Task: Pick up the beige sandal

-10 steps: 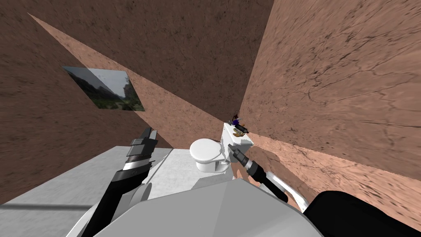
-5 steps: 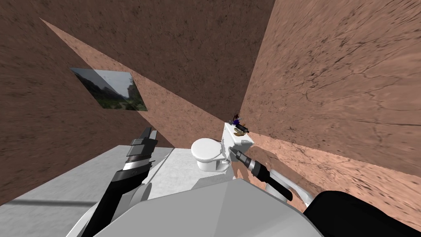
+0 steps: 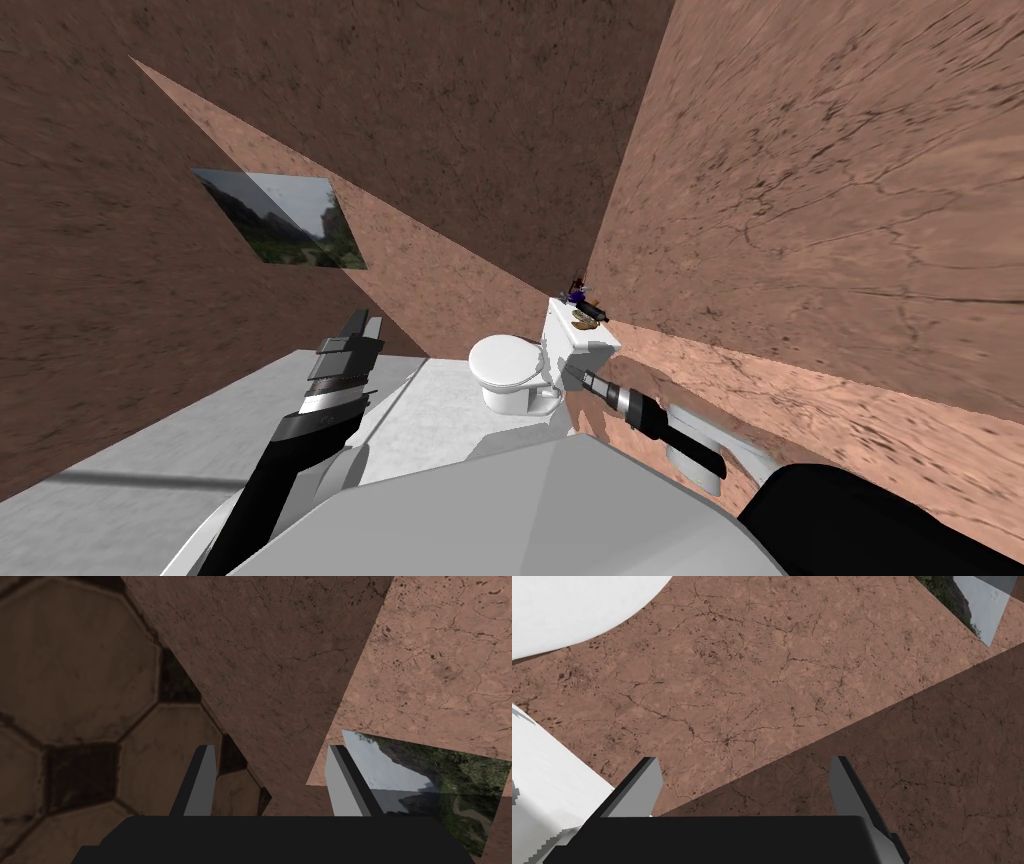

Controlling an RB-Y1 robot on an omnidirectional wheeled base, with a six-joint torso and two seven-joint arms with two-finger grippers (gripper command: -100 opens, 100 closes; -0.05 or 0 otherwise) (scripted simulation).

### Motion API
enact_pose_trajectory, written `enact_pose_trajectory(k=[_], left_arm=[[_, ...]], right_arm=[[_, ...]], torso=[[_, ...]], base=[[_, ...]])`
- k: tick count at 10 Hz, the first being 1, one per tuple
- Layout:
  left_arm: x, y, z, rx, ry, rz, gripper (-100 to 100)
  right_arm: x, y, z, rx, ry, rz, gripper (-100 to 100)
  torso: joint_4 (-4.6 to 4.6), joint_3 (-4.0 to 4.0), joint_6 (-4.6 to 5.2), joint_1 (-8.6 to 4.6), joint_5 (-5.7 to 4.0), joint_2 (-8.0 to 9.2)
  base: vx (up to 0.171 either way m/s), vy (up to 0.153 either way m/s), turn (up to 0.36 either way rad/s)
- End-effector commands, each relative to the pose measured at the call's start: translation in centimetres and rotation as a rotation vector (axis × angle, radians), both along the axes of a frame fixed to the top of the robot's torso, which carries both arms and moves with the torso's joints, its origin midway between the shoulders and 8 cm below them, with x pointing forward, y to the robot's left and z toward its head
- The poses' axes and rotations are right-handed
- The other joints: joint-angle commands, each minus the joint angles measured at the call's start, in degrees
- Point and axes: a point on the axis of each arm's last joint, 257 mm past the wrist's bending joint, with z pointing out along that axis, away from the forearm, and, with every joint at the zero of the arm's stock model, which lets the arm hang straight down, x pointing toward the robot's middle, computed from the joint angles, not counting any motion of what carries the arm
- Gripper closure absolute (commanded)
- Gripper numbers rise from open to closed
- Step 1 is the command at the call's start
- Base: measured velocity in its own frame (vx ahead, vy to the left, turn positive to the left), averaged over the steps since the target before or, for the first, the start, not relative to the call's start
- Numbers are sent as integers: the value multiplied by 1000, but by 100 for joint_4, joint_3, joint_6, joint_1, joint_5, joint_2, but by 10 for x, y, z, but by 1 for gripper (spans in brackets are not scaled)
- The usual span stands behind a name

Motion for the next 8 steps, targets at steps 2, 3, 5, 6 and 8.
enact_pose_trajectory(k=[2,3,5,6,8], left_arm=[[0,0,0,0,0,0,0],[0,0,0,0,0,0,0],[0,0,0,0,0,0,0],[0,0,0,0,0,0,0],[0,0,0,0,0,0,0]], right_arm=[[-5,-21,-10,-98,35,38,-100],[-8,-36,-17,-149,54,48,-100],[-8,-41,-15,-185,62,72,-100],[-10,-56,-21,-241,79,86,-100],[-10,-59,-19,-266,84,103,-100]], torso=[[0,0,-1,-1,0,0],[0,-1,0,-2,-1,-2],[-1,-3,0,-3,-1,-5],[-1,-4,0,-7,-2,-7],[-2,-6,0,-8,-2,-10]], base=[[-18,27,27],[-12,25,47],[-4,13,9],[1,11,54],[1,5,14]])
